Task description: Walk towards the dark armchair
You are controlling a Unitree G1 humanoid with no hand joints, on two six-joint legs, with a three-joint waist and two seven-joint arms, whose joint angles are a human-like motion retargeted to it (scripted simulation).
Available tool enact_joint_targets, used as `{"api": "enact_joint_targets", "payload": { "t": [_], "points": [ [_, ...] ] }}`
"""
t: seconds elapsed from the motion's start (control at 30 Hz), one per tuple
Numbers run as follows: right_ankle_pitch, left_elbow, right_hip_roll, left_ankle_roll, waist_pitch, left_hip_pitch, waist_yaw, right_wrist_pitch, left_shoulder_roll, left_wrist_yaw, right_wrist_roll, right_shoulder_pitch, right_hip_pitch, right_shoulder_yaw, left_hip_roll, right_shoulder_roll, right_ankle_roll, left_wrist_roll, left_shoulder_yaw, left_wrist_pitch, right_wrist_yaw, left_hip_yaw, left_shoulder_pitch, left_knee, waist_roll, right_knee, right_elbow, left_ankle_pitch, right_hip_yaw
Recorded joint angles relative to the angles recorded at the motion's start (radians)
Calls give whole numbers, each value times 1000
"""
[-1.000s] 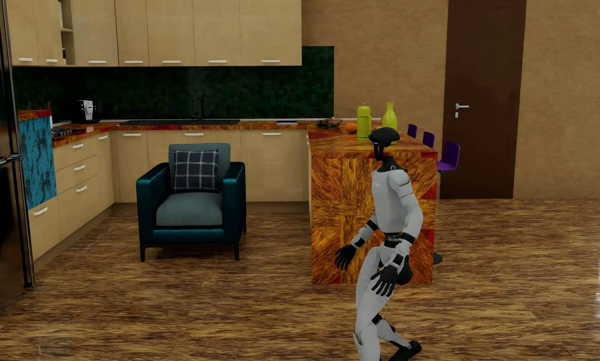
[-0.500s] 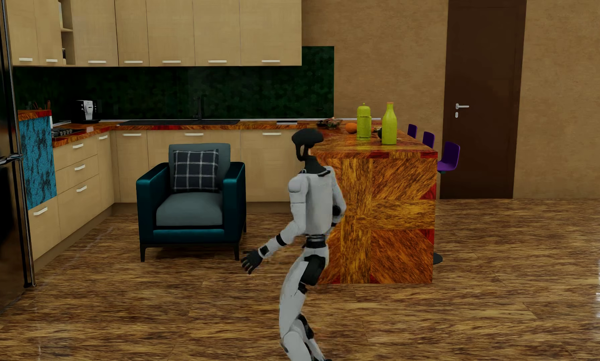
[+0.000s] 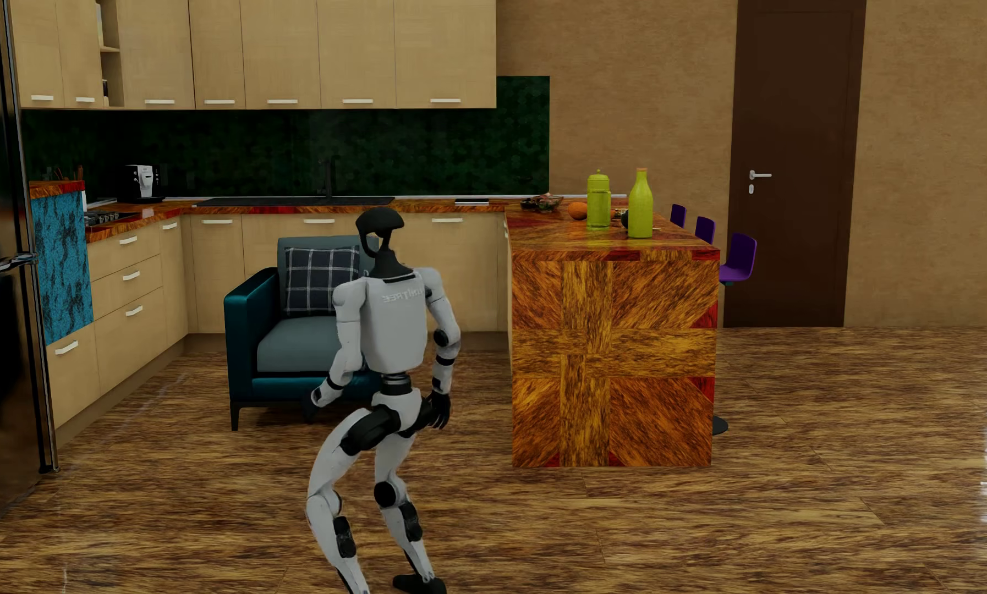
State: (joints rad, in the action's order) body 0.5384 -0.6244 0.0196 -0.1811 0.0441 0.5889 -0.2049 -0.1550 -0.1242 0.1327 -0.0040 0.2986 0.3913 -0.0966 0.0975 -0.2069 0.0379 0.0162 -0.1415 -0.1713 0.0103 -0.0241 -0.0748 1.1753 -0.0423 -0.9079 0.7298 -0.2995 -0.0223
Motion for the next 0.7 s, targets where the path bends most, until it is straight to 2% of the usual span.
{"api": "enact_joint_targets", "payload": {
  "t": [0.03, 0.07, 0.1, 0.13, 0.17, 0.2, 0.23, 0.27, 0.3, 0.33, 0.37, 0.4, 0.43, 0.47, 0.5, 0.53, 0.57, 0.6, 0.63, 0.67, 0.7],
  "points": [
    [28, 20, 21, -3, 0, 36, 54, 10, -22, -44, 37, -4, -53, 45, -18, 47, -4, 38, 46, 7, 24, -1, -68, -71, 30, 24, -83, -57, 13],
    [57, 0, 43, -4, -7, 46, 85, 32, -56, -82, 69, -39, -81, 33, -22, 68, -8, 71, 99, 4, 42, 7, -126, -204, 59, 1, -129, -93, 29],
    [29, -52, 44, 56, -5, 10, 74, 60, -97, -101, 93, -100, -54, 28, -21, 95, 19, 82, 118, 12, 39, 28, -158, -207, 55, -137, -125, -83, 45],
    [-71, -41, 17, 165, -14, -38, 57, 92, -127, -97, 113, -129, 10, 9, -16, 81, 49, 68, 107, 70, 7, 75, -159, -219, 32, -271, -79, -121, 29],
    [-126, -13, -22, 137, -22, -97, 31, 111, -128, -75, 130, -113, 60, 34, -6, 73, 89, 43, 83, 139, -38, 111, -141, -244, 14, -328, -61, -154, -13],
    [-120, -15, -57, 144, -35, -166, -20, 106, -102, -43, 136, -78, 100, 53, -5, 68, 101, 14, 76, 185, -80, 143, -109, -291, -7, -328, -84, -176, -49],
    [-76, 37, -64, 131, -33, -234, -60, 84, -78, -12, 130, -48, 131, 74, 6, 62, 57, -19, 70, 239, -96, 170, -40, -328, -20, -286, -116, -200, -68],
    [-35, 67, -57, 116, -37, -293, -98, 63, -67, 14, 119, -17, 157, 79, 20, 52, 10, -48, 51, 252, -87, 190, 37, -355, -29, -232, -133, -226, -71],
    [-28, 97, -51, 94, -36, -322, -111, 45, -39, 31, 106, 12, 172, 60, 30, 33, -23, -72, 40, 221, -55, 193, 95, -309, -40, -142, -142, -238, -64],
    [-88, 64, -56, 73, -34, -237, -67, 47, 10, 27, 90, 20, 141, 9, 11, 5, 29, -76, 26, 142, -8, 129, 131, -86, -43, -45, -39, -119, -48],
    [-59, 24, -33, 56, -29, -127, -13, 44, 9, 9, 85, 7, 112, -18, -18, -4, 27, -64, -33, 62, 36, 50, 102, 71, -10, -46, 55, 7, -40],
    [-31, 17, -8, 42, -22, -30, 53, 31, -21, -28, 90, 6, 73, 20, -55, 8, 23, -32, -24, 27, 68, 0, 17, 110, 32, -28, 38, -2, -19],
    [-6, 2, 10, 27, -18, 55, 123, 29, -32, -70, 88, 1, 25, 40, -72, 22, 16, 16, 48, 59, 89, -15, -52, 90, 72, -1, -5, -62, 10],
    [15, -5, 30, 13, -13, 128, 167, 31, -36, -104, 74, -40, -36, 25, -53, 27, 9, 63, 106, 118, 98, -8, -116, 45, 115, 38, -28, -92, 35],
    [35, -2, 45, -6, -16, 181, 174, 32, -51, -123, 48, -102, -95, 28, -31, 31, -1, 97, 125, 169, 86, -4, -194, -36, 152, 82, -69, -85, 67],
    [61, -15, 51, -32, -8, 175, 159, 38, -77, -125, 13, -152, -145, 43, 3, 58, -2, 111, 135, 198, 61, -2, -222, -190, 166, 85, -122, -61, 92],
    [43, -20, 57, -59, 8, 135, 135, 49, -110, -112, -15, -186, -133, 37, 44, 69, 12, 102, 132, 201, 32, 12, -203, -343, 170, -39, -143, -18, 84],
    [-65, -44, 30, -57, 21, 97, 91, 59, -143, -77, -26, -210, -68, 28, 60, 76, 59, 66, 125, 158, -3, 53, -168, -342, 133, -237, -114, 128, 61],
    [-192, -54, -13, 34, 29, 48, 48, 65, -148, -18, -18, -184, 8, 23, 62, 69, 83, 17, 127, 113, -41, 95, -106, -337, 75, -357, -94, 79, 17],
    [-205, -20, -45, 137, 37, -13, 0, 68, -127, 44, -6, -120, 62, 51, 70, 52, 50, -30, 121, 83, -75, 130, -52, -340, 20, -389, -103, 32, -25],
    [-135, 26, -69, 112, 24, -71, -56, 60, -98, 96, 0, -57, 103, 68, 81, 25, 18, -63, 81, 67, -89, 160, -14, -350, -31, -339, -121, -11, -50]
  ]
}}
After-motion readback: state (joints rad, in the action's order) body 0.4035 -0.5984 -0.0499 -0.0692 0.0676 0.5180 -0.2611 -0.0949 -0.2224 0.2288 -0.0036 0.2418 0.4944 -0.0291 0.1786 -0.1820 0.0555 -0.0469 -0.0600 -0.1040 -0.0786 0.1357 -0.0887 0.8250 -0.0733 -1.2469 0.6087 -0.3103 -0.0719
